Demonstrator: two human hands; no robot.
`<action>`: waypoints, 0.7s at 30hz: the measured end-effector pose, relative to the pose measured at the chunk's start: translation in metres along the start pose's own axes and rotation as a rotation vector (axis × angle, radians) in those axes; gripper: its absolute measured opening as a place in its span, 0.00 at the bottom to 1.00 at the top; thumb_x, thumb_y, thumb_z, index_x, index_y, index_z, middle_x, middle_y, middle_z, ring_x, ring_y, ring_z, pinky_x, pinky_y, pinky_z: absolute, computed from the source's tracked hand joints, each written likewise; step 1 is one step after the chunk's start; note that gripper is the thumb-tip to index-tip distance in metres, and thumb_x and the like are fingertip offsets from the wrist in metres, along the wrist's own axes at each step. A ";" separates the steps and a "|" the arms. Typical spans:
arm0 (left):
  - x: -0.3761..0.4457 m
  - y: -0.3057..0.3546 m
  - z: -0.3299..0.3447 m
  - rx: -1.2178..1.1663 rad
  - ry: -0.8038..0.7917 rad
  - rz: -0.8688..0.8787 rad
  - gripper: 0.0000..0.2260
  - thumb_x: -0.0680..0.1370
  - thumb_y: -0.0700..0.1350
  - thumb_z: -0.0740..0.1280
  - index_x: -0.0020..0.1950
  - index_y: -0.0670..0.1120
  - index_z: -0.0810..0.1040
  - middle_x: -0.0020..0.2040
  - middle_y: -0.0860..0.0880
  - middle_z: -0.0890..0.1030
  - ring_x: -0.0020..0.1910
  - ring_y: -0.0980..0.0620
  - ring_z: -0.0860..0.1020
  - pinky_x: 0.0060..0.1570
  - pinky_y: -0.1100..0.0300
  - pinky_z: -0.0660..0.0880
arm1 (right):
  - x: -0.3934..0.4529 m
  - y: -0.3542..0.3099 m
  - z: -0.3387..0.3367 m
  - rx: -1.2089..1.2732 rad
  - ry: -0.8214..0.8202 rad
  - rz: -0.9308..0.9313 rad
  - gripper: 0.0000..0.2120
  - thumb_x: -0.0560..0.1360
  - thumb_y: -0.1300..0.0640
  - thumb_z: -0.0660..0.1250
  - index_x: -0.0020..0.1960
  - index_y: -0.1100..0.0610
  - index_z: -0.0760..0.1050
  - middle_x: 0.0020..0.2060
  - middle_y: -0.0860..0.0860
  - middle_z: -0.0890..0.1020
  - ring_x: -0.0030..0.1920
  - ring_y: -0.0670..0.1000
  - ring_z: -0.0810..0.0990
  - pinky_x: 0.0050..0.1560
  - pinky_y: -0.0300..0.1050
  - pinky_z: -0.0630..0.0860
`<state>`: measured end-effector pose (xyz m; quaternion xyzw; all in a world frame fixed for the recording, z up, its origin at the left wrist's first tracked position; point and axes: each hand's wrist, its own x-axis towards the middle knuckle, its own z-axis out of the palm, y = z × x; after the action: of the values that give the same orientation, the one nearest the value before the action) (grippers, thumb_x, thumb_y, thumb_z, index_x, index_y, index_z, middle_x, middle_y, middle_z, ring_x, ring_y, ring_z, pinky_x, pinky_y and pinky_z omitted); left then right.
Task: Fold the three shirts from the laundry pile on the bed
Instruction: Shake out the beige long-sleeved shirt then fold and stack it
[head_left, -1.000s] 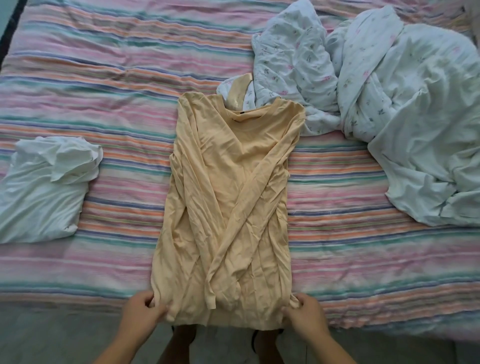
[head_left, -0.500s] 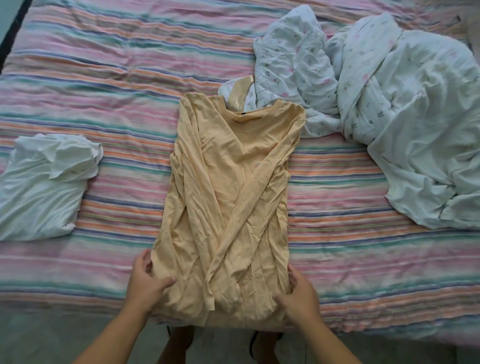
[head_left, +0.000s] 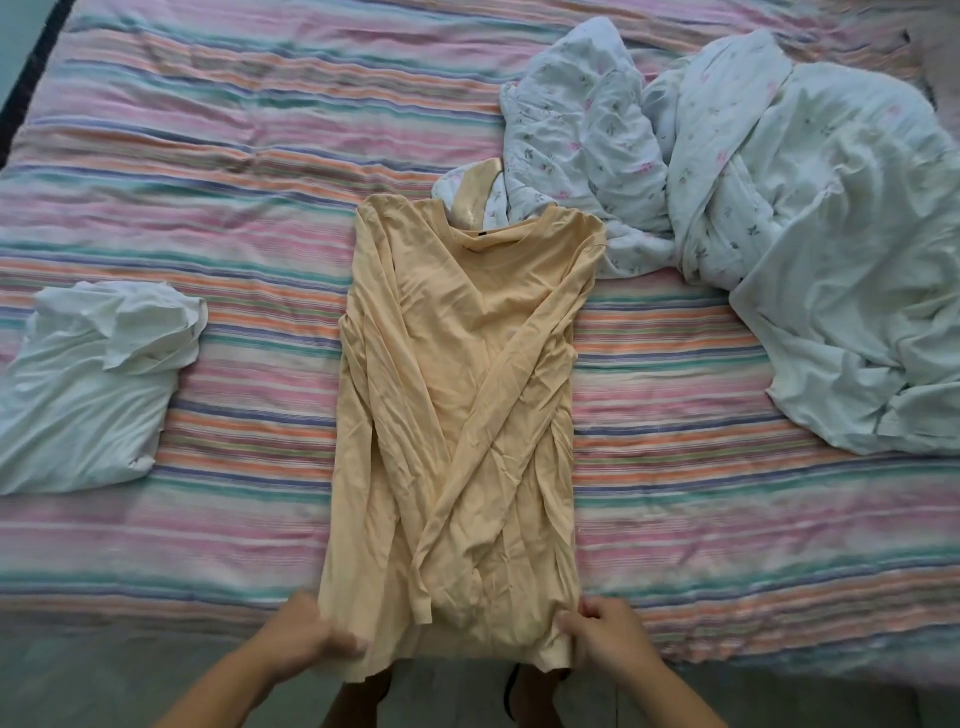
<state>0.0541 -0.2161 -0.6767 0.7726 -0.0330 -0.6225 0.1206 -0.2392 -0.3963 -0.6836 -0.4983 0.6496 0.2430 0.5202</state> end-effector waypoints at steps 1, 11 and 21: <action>-0.003 -0.005 -0.002 -0.026 0.008 -0.002 0.19 0.55 0.44 0.81 0.44 0.43 0.84 0.38 0.51 0.87 0.41 0.52 0.83 0.38 0.62 0.77 | 0.002 0.005 0.000 0.088 0.005 0.022 0.11 0.73 0.57 0.71 0.34 0.58 0.76 0.32 0.53 0.78 0.35 0.50 0.76 0.37 0.44 0.67; -0.037 -0.023 -0.023 -0.470 0.073 -0.125 0.09 0.73 0.32 0.69 0.47 0.25 0.78 0.33 0.32 0.81 0.22 0.44 0.79 0.20 0.63 0.73 | -0.027 0.005 -0.010 0.832 0.145 0.198 0.01 0.74 0.68 0.70 0.44 0.65 0.79 0.35 0.59 0.82 0.34 0.56 0.79 0.25 0.41 0.77; -0.062 0.101 -0.070 -0.874 0.046 0.072 0.07 0.75 0.39 0.61 0.45 0.37 0.76 0.25 0.41 0.77 0.19 0.51 0.73 0.19 0.67 0.69 | -0.045 -0.099 -0.077 0.991 0.231 0.047 0.07 0.77 0.67 0.66 0.53 0.61 0.80 0.32 0.55 0.79 0.27 0.48 0.75 0.21 0.37 0.74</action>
<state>0.1179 -0.2913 -0.5808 0.6609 0.2091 -0.5561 0.4585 -0.1855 -0.4810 -0.5954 -0.2004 0.7512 -0.1393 0.6134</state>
